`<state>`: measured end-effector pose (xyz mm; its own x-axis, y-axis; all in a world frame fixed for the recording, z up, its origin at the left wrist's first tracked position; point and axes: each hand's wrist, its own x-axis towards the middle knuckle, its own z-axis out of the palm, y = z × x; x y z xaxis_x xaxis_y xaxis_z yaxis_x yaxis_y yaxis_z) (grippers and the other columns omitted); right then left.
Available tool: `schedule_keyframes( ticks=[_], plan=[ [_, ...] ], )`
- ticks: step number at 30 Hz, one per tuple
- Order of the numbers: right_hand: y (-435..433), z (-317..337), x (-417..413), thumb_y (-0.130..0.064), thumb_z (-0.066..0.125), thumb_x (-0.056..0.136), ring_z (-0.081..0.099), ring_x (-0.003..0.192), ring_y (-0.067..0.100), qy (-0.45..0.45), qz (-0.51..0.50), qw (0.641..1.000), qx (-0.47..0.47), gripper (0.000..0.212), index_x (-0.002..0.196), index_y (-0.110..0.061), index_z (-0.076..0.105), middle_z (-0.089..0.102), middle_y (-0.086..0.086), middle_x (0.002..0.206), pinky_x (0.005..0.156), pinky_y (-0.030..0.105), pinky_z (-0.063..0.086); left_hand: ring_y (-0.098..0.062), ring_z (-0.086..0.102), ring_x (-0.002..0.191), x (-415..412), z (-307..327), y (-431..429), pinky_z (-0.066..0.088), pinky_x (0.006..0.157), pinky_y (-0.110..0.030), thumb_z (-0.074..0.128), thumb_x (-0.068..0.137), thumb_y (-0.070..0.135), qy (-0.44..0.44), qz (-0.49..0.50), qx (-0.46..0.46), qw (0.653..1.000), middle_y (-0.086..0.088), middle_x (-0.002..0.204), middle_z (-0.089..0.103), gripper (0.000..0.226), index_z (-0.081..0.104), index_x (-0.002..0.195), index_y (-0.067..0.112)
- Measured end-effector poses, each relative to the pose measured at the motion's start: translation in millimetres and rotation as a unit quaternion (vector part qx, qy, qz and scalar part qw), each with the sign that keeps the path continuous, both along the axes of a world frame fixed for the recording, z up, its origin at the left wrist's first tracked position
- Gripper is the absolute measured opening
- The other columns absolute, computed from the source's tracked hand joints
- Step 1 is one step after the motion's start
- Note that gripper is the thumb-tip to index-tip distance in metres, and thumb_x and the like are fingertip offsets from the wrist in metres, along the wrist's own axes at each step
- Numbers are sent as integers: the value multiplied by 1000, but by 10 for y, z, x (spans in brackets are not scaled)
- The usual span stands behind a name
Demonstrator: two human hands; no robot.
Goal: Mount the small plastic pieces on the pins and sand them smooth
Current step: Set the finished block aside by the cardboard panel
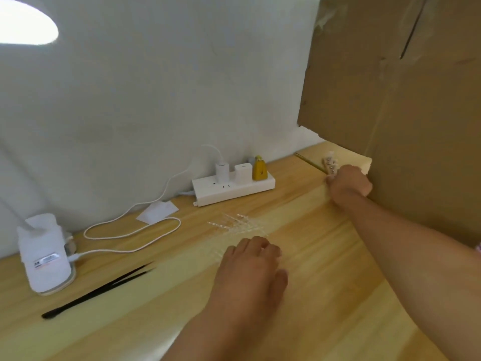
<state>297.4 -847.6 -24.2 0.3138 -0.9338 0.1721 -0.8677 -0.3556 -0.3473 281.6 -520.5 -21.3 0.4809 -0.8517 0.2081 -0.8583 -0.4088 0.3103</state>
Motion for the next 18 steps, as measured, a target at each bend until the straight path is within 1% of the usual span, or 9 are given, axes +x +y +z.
schedule_keyframes(
  ticks=[2,5,7,10,12,14,15,16,18],
  plan=[
    [-26,-16,17,-39,59,100,61,118,37,1,-8,1000,8,51,133,-2,53,54,18,138,83,38,46,-12,37,120,79,-3,-154,28,97,-26,40,99,36,-15,-14,13,1000,11,134,44,35,48,132,29],
    [-15,-93,5,-43,56,100,59,118,40,-18,-1,1000,-2,59,138,-1,39,46,17,141,77,41,41,-14,40,118,145,-30,-397,27,98,-27,41,99,33,-35,-28,36,998,8,131,48,35,50,131,26],
    [-20,-166,-33,-36,52,102,60,112,42,-15,19,999,-25,53,137,0,36,43,17,139,71,41,37,-15,42,116,177,-44,-476,25,96,-28,41,98,34,-56,-27,43,997,8,128,51,34,53,128,26],
    [-46,-231,-82,-25,45,103,61,103,41,46,69,995,-56,36,131,-2,45,44,16,134,69,38,36,-15,45,115,190,-31,-458,23,96,-29,43,96,34,-50,-32,43,997,9,128,53,34,56,127,27],
    [-63,-233,-80,-25,41,104,61,102,39,58,85,993,-58,34,130,-4,48,47,15,131,71,38,36,-13,43,123,186,-10,-371,18,103,-29,43,97,35,-46,-47,48,997,10,135,51,37,55,131,28],
    [-77,-225,-59,-26,38,104,60,106,39,57,68,995,-44,38,135,-5,45,48,14,132,72,38,36,-8,34,135,174,33,-221,9,116,-30,44,98,37,-44,-70,44,996,13,144,45,41,49,138,32],
    [-76,-217,-44,-26,36,105,59,110,39,59,57,996,-34,41,139,-4,42,47,14,135,73,38,36,-6,32,139,172,75,-115,7,119,-32,45,98,38,-46,-79,34,995,14,145,45,41,49,138,33],
    [-74,-208,-34,-26,34,106,58,113,39,63,48,996,-27,43,142,-3,38,45,15,138,75,39,36,-6,35,138,167,130,13,10,120,-34,47,97,37,-50,-85,18,995,14,142,49,39,53,135,32],
    [-58,-176,-56,-25,31,107,56,117,40,74,41,996,-14,46,147,-2,34,41,16,143,79,41,38,-10,51,128,139,235,349,30,114,-38,51,93,34,-61,-83,-23,994,11,129,61,32,66,121,29]
  ],
)
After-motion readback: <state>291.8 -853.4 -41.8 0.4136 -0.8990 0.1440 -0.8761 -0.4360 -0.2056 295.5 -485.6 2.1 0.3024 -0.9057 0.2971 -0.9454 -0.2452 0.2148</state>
